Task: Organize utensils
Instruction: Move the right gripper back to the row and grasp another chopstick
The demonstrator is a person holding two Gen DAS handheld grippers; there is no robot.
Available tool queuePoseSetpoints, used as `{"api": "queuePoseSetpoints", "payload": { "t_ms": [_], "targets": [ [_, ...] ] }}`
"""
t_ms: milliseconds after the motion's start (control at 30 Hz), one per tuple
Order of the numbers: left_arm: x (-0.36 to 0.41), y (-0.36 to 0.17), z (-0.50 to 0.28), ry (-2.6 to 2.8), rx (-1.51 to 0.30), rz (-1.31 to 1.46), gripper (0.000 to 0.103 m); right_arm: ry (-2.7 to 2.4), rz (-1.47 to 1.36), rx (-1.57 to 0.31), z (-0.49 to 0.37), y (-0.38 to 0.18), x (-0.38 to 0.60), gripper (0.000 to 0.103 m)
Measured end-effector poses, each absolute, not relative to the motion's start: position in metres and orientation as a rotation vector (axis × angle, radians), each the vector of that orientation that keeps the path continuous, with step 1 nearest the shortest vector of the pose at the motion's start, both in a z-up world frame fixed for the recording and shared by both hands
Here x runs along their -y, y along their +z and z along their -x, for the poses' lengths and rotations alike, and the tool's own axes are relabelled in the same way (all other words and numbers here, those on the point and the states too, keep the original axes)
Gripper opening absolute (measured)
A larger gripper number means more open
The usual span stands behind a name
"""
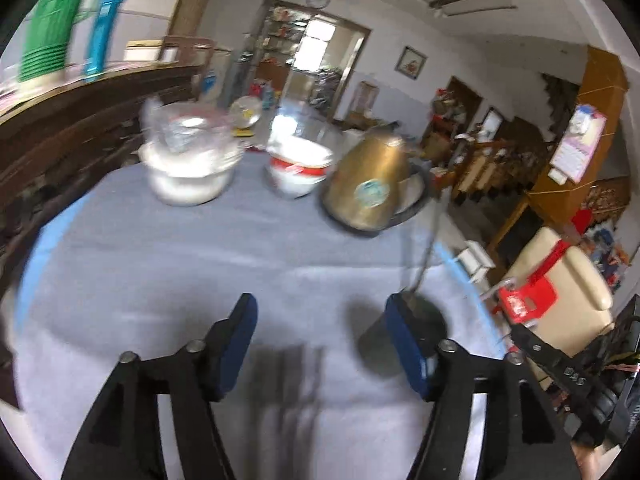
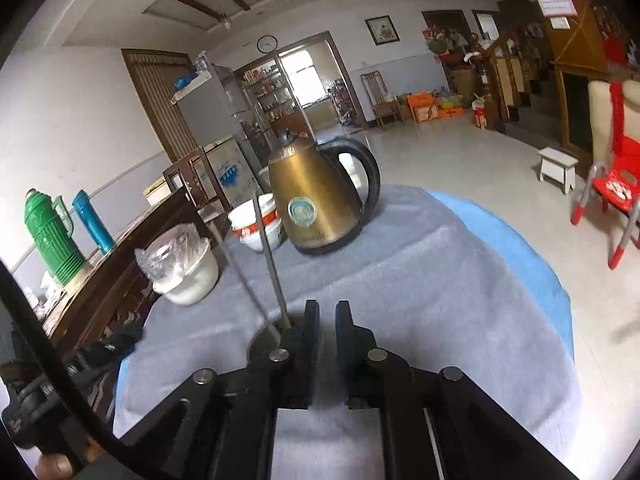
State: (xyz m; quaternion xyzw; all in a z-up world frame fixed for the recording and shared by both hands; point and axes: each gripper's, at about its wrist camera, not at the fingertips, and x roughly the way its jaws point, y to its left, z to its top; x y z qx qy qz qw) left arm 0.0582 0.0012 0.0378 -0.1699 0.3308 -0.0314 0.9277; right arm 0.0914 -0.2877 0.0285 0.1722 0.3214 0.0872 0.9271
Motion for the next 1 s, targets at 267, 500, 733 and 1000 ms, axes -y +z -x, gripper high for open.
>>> {"api": "queuePoseSetpoints", "payload": {
  "t_ms": [267,500,733,1000],
  "targets": [
    [-0.058,-0.041,-0.001,0.109,-0.924,0.344,0.071,0.299,-0.381,-0.923,-0.050,-0.047,0.252,0.067],
    [-0.062,-0.060,0.017,0.123,-0.975,0.346,0.071,0.439,-0.449,-1.119,-0.059,-0.080,0.210,0.050],
    [-0.058,-0.063,0.014,0.080,-0.985,0.344,0.071,0.456,-0.432,-1.207,-0.085,-0.086,0.176,0.039],
    [-0.062,-0.066,0.014,0.061,-0.995,0.360,0.071,0.409,-0.371,-1.293,-0.111,-0.101,0.145,0.024]
  ]
}}
